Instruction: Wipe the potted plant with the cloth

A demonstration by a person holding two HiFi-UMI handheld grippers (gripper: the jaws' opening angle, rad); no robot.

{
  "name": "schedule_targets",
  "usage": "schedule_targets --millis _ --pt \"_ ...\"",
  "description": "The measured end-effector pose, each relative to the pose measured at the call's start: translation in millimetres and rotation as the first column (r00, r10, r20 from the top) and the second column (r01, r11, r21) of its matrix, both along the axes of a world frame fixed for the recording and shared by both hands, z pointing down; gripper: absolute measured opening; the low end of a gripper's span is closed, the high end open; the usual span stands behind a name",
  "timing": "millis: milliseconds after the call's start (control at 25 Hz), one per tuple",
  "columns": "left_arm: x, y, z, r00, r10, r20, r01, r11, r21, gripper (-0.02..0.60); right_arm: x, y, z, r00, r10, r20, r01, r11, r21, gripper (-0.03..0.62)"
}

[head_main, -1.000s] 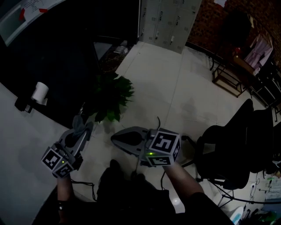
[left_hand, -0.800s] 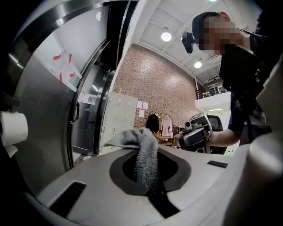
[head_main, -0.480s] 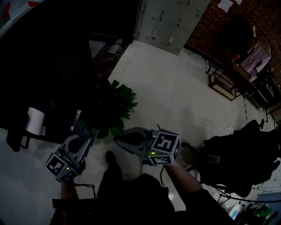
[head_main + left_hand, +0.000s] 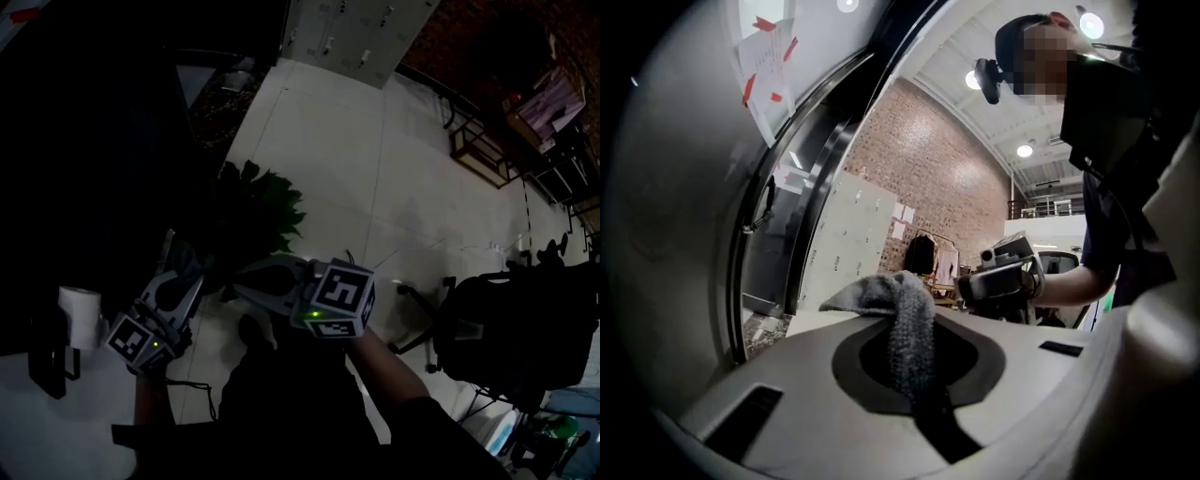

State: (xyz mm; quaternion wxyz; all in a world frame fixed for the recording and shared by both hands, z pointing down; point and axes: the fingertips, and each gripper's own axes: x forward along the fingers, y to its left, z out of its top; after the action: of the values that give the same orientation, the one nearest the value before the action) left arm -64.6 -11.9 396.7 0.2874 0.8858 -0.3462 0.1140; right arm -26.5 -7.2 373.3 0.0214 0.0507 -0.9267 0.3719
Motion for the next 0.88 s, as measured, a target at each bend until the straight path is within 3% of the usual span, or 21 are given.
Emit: schedule_targets --millis 120,240,360,480,560,680,760,880 --pt "-7 -16 33 0.999 -0.004 0.037 0.005 0.999 -0.032 0.014 2 -15 26 0.999 -0.027 -0.027 0.026 1.000 -0.015 0.002" --pt "-18 -43 83 0.988 0.018 0.157 -0.004 0.996 -0.088 0.014 -1 -27 67 0.991 -0.105 -0.078 0.106 0.994 0.005 0.002" --pt "-34 -69 156 0.946 0.090 0.312 -0.038 0.985 -0.168 0.014 -8 -26 126 0.964 -0.221 -0.149 0.228 0.973 0.033 0.002" --pt "-48 -87 245 0.895 0.206 0.395 -0.108 0.960 -0.257 0.014 -19 -24 189 0.937 -0.306 -0.170 0.312 0.950 0.012 0.002" --pt "-54 -86 307 0.849 0.340 0.404 -0.209 0.920 -0.333 0.014 -28 -23 229 0.929 -0.325 -0.179 0.327 0.945 -0.016 0.002" --pt "-48 -62 372 0.804 0.495 0.329 -0.325 0.830 -0.454 0.014 -34 -16 282 0.912 -0.356 -0.205 0.347 0.935 -0.077 0.002" --pt "-40 -37 393 0.779 0.570 0.261 -0.388 0.766 -0.513 0.014 -34 -7 309 0.902 -0.368 -0.226 0.348 0.929 -0.125 0.002" --pt "-25 1 400 0.722 0.674 0.158 -0.494 0.662 -0.564 0.014 -33 1 329 0.900 -0.371 -0.227 0.338 0.925 -0.174 0.002"
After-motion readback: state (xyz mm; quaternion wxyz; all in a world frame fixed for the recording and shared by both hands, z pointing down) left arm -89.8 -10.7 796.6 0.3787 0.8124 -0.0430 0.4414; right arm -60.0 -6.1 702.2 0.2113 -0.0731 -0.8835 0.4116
